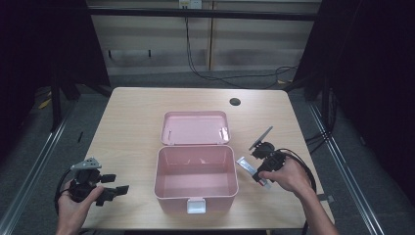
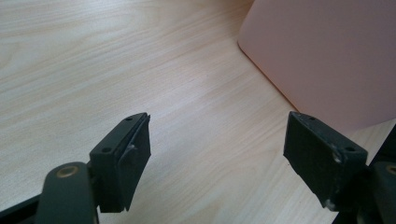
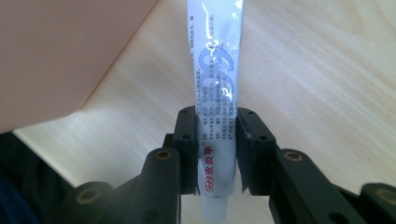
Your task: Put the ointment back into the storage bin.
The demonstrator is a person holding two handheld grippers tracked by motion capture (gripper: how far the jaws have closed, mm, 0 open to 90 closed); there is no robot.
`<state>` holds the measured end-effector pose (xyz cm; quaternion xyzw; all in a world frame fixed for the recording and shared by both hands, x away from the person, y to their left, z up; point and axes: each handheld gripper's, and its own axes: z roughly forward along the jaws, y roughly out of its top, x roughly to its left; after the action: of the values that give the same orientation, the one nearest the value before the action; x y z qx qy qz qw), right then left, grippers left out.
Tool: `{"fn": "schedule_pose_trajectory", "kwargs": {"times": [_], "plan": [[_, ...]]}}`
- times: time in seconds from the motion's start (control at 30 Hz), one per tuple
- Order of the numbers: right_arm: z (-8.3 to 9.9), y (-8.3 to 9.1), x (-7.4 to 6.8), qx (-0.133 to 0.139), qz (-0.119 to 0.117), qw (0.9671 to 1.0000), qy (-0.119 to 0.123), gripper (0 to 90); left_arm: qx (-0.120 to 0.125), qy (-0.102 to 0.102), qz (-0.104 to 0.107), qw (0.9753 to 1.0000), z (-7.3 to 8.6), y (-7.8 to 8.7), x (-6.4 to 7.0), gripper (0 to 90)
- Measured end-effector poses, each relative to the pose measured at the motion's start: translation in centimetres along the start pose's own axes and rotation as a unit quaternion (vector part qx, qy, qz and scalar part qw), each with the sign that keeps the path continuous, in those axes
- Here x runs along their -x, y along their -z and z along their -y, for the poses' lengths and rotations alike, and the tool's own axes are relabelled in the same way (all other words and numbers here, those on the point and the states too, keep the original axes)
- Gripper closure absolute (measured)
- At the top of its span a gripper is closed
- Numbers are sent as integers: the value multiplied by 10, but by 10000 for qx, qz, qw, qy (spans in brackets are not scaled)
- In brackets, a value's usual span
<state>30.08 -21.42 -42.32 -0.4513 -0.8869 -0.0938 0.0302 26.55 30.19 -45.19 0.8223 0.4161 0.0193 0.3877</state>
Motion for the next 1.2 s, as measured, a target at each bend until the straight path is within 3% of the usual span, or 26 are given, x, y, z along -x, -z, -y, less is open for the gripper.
{"fn": "schedule_pose_trajectory", "kwargs": {"times": [0.3,0.37,0.63,0.93,1.13,1.2], "plan": [[8,13,3,8,83,9998,201,720,1,-8,7,10000,0,0,0,229],[12,19,3,76,51,9994,342,720,3,-11,-9,10000,0,0,0,229],[17,29,2,-77,4,9982,586,719,12,6,-1,10000,0,0,0,229],[24,47,4,144,-237,9969,741,719,23,4,5,10000,0,0,-1,229],[25,58,1,200,-195,9961,834,719,21,3,2,10000,0,0,-1,229],[26,66,2,361,-118,9957,839,719,20,-1,0,10000,0,0,-1,229]]}}
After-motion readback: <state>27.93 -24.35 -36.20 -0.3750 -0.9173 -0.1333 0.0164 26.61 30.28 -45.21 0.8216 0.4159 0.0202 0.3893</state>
